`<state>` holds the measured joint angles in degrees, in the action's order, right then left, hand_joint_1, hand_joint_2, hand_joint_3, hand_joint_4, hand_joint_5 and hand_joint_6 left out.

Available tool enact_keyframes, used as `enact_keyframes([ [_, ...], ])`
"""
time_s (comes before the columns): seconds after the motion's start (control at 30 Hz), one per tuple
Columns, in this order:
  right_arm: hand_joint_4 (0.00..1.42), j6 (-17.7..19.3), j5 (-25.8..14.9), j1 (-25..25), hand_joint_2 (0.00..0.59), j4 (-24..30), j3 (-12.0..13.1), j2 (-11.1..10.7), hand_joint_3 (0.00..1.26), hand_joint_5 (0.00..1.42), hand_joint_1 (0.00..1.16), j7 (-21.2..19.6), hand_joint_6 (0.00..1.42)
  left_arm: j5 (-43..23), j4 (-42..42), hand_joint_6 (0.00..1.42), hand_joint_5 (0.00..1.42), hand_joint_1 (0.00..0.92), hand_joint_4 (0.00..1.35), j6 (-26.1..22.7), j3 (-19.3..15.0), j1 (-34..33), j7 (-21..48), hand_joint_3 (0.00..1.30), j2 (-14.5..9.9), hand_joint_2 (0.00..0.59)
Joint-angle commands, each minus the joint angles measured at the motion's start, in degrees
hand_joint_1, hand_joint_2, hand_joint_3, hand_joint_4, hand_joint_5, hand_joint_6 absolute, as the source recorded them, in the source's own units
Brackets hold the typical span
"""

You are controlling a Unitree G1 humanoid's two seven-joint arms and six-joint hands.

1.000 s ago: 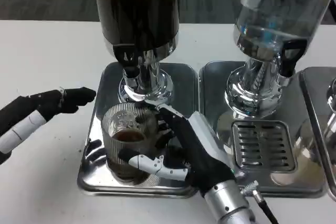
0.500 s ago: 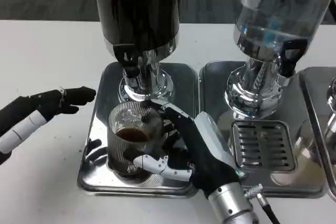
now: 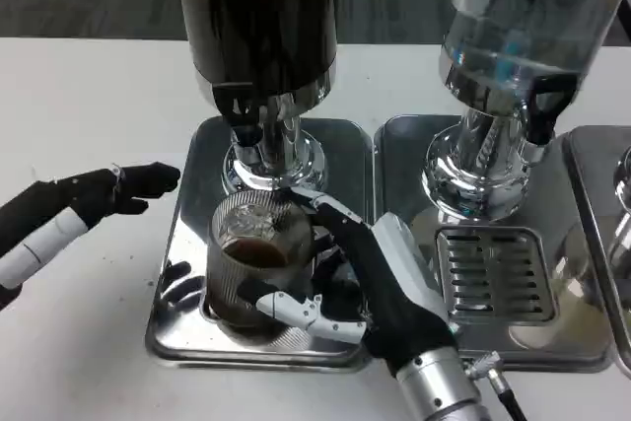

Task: Grasp the cup under the faucet to collect the drink, then remove the cup.

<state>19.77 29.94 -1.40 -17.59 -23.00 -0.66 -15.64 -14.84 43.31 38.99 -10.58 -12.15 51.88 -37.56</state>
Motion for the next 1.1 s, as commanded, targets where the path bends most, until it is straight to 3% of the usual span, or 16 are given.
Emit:
enact_keyframes([
  [0.03,0.48,1.72,0.03,0.45,0.234,2.46,0.50,-0.07,0.36,0.63,0.64,-1.60,0.80,0.29,-0.03,0.18,0.15,0.000,0.19,0.51,0.19,0.14,0.91,0.27,0.31,0.110],
  [1.1,0.52,1.38,1.29,0.94,0.251,6.11,1.98,-1.98,0.39,0.67,0.66,-1.56,0.87,0.60,0.77,0.18,0.15,0.000,0.19,0.80,0.67,-0.60,1.13,0.27,0.91,0.116],
])
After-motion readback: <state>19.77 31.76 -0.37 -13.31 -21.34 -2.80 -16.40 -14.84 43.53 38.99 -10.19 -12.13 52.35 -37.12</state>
